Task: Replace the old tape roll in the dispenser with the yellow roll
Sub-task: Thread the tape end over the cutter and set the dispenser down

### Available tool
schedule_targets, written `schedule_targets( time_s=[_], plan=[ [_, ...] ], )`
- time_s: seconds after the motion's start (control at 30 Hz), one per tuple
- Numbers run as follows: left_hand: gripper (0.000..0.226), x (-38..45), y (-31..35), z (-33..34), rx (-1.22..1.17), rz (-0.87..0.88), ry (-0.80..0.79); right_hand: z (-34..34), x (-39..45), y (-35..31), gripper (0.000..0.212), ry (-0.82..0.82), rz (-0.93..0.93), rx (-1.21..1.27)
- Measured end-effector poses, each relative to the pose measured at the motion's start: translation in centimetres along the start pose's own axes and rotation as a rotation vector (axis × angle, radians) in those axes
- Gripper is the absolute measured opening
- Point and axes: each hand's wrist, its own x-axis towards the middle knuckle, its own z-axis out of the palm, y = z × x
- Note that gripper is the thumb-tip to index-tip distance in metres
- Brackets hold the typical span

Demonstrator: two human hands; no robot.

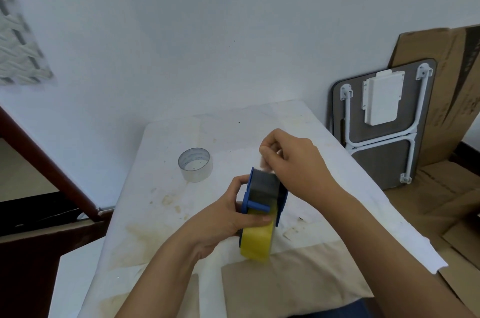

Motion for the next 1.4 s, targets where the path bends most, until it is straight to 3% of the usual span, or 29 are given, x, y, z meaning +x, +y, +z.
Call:
schedule_targets(
  time_s=[0.17, 0.37, 0.5, 0.6, 0.7, 0.9, 1.07, 1.17, 1.4],
  plan=[
    [0.068, -0.6, 0.0, -0.8, 0.035, 0.004, -0.013, -0.8, 0.4, 0.2, 0.009, -0.211, 0.176, 0.416],
    [0.066, -1.8, 0.6, -1.2, 0.022, 0.038, -0.064, -1.7, 0.7, 1.2, 0.006, -0.413, 0.322, 0.682],
    [0.066, -2.2, 0.8, -1.5, -0.028, 0.054, -0.080, -1.3, 0.1, 1.4, 0.010, -0.464, 0.460, 0.972],
    [0.065, -2.3, 0.7, -1.9, -0.075, 0.037, -0.090, -1.4, -0.1, 1.5, 0.014, -0.414, 0.517, 1.115],
    [0.064, -2.4, 0.5, -2.2, -0.114, 0.030, -0.107, -1.6, 0.0, 1.7, 0.017, -0.353, 0.510, 1.149],
    [0.061, -2.5, 0.7, -2.3, -0.194, 0.048, -0.128, -0.1, -0.3, 1.8, 0.016, -0.392, 0.521, 1.128],
    [0.043, -2.7, 0.6, -2.6, -0.179, 0.032, -0.161, 0.2, -0.5, 1.6, 0.015, -0.361, 0.462, 1.131],
    [0.049, -2.9, 0.8, -2.5, -0.123, 0.032, -0.187, -0.6, -0.2, 1.5, 0.016, -0.326, 0.440, 1.139],
    [0.051, -3.0, 1.5, -2.4, -0.109, 0.079, -0.129, 0.2, -0.9, 2.1, 0.007, -0.421, 0.453, 1.129]
  ],
)
